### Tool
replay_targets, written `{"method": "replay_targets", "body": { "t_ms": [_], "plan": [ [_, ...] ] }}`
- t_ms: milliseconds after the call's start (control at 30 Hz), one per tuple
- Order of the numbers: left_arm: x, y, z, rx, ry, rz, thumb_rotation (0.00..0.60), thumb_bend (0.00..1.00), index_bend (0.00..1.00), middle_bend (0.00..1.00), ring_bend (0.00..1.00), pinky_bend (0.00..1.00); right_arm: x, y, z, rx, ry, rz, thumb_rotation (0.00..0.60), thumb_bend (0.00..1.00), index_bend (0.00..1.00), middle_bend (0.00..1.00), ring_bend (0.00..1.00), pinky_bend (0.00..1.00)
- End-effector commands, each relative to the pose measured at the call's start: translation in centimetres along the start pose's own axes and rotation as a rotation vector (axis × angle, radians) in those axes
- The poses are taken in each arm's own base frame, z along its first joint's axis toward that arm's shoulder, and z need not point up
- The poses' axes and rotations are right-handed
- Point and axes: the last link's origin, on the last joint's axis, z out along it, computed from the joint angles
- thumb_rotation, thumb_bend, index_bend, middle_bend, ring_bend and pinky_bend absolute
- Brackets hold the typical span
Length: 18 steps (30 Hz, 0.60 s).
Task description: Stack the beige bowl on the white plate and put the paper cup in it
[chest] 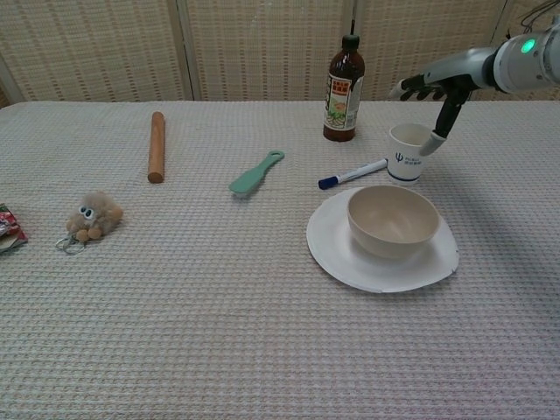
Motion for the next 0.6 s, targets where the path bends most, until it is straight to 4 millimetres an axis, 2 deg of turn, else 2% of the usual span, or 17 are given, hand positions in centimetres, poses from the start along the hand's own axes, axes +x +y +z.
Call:
{"method": "replay_targets", "body": {
  "t_ms": [33,233,600],
  "plan": [
    [0.0,0.0,0.0,0.000,-0.001,-0.001,0.600,0.26,0.14,0.16,0.08,0.45,-0.4,-0.2,0.8,-0.007,-0.011,0.003,0.600,0.06,0.00,0.00,0.00,0.00],
    [0.1,-0.1,-0.1,0.000,-0.001,-0.005,0.600,0.26,0.14,0.16,0.08,0.45,-0.5,0.0,1.4,-0.023,-0.005,-0.011,0.600,0.08,0.09,0.00,0.00,0.00],
    [0.1,-0.1,-0.2,0.004,-0.001,-0.001,0.600,0.26,0.14,0.16,0.08,0.45,-1.2,0.2,2.7,-0.047,-0.010,-0.014,0.600,0.11,0.14,0.00,0.00,0.00]
  ]
}}
